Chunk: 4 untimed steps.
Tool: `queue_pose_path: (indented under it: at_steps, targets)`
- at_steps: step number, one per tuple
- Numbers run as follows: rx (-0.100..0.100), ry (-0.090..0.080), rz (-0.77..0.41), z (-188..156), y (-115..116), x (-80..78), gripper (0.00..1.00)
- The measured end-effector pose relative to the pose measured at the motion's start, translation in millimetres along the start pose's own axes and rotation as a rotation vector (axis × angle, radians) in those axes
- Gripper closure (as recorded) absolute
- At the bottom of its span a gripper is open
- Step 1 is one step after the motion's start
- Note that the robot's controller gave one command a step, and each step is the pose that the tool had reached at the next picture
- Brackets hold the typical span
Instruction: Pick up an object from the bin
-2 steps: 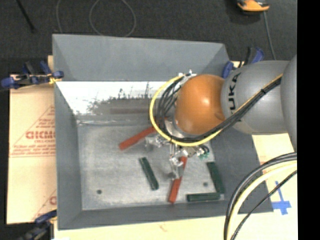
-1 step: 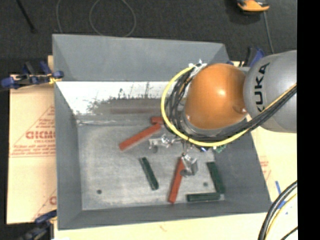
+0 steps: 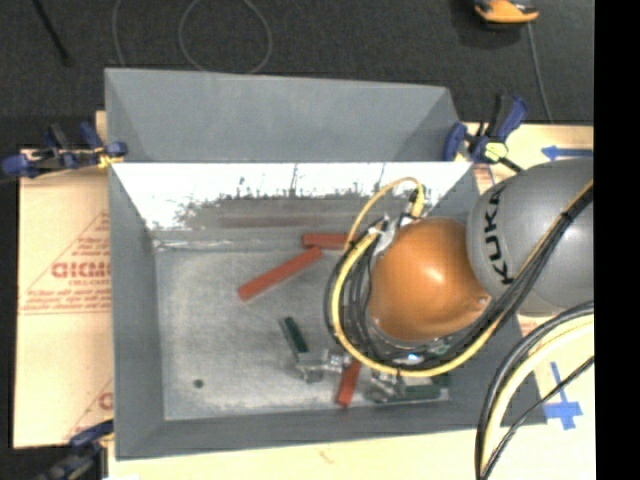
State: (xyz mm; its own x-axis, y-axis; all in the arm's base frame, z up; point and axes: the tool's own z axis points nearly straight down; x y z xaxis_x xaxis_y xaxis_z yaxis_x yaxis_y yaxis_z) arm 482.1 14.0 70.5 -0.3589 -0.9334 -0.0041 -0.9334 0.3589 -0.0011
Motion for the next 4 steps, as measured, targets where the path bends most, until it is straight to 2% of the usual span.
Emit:
queue_pose_path:
  at_steps: [1,2,3,4]
  targets:
    - [0.006,-0.003,0.004,-3,-2,-1.1,1.0]
    - [0.0,0.0,0.007,0,0,0.1,0.0]
    - [0.0,0.0,0.008,0,0,0.2,1.0]
    - [0.009,0.0,-0.014,-122,-23,-7.4,1.0]
